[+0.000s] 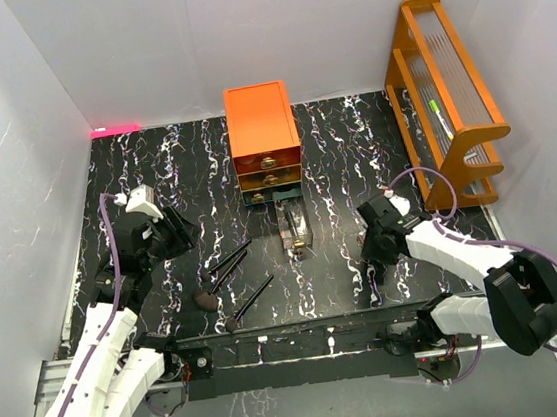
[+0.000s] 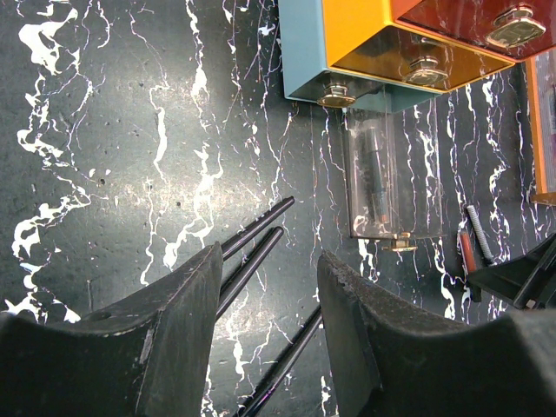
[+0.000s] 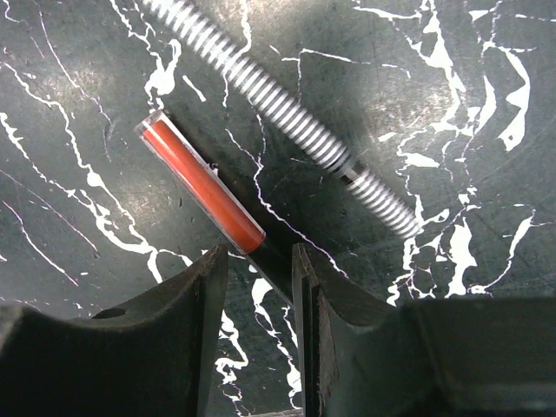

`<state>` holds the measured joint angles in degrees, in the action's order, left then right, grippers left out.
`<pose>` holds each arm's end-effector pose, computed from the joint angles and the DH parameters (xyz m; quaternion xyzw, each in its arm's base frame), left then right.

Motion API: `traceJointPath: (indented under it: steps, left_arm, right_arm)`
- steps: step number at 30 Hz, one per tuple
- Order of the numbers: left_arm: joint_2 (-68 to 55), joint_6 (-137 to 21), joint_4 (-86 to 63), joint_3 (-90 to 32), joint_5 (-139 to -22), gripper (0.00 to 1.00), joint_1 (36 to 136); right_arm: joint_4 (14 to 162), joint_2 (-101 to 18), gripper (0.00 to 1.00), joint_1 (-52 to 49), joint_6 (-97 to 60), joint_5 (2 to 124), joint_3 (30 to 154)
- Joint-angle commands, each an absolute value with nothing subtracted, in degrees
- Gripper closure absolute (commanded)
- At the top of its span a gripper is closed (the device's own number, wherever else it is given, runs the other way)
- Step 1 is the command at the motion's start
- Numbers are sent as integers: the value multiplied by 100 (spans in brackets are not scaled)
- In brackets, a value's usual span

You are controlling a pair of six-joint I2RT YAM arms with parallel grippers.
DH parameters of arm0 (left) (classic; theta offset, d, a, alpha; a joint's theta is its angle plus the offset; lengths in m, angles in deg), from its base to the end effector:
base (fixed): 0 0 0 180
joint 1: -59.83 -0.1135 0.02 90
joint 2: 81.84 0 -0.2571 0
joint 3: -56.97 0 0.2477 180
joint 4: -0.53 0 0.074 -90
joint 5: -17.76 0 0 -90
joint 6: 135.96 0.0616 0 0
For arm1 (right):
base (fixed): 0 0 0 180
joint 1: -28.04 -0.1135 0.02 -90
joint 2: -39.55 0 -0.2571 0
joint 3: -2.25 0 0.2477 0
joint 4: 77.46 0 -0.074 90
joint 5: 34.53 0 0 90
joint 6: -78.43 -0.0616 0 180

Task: Organize the makeup
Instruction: Pick up the lipstick at the center of the board.

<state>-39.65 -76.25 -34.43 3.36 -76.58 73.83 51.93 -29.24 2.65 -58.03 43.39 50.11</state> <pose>0.1895 -0.0521 0.2811 -0.0979 0.8304 -0.2358 0.4953 0.1870 0.0745 0.1374 0.1961 0.9619 0.0095 0.1901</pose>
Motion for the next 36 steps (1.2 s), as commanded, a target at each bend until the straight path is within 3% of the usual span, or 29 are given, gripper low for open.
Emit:
traceJointPath:
  steps: [1,13,20,27,36]
  left_arm:
    - [-4037,-7646,-3396,385,-7734,53,7356]
    - [-4047,-7644,-3396,383,-7743,53,7358]
    - [-4054,-7646,-3396,378,-7743,53,7355]
    - [-4087,-7652,-3396,381,-7743,53,7365]
    - [-4107,-7655,-3396,390,-7759,53,7360]
  right_arm:
    - [5434,-2968,62,115,-5772,4251,5120]
    - [5505,-3190,63,-164,-5755,4217,5181]
    - [5596,-3272,72,-171,-5699,4263,5185]
    - [5646,-3531,72,-193,-5597,4304,5278]
    - [5602,-3468,91,-273,-5181,4244,5640]
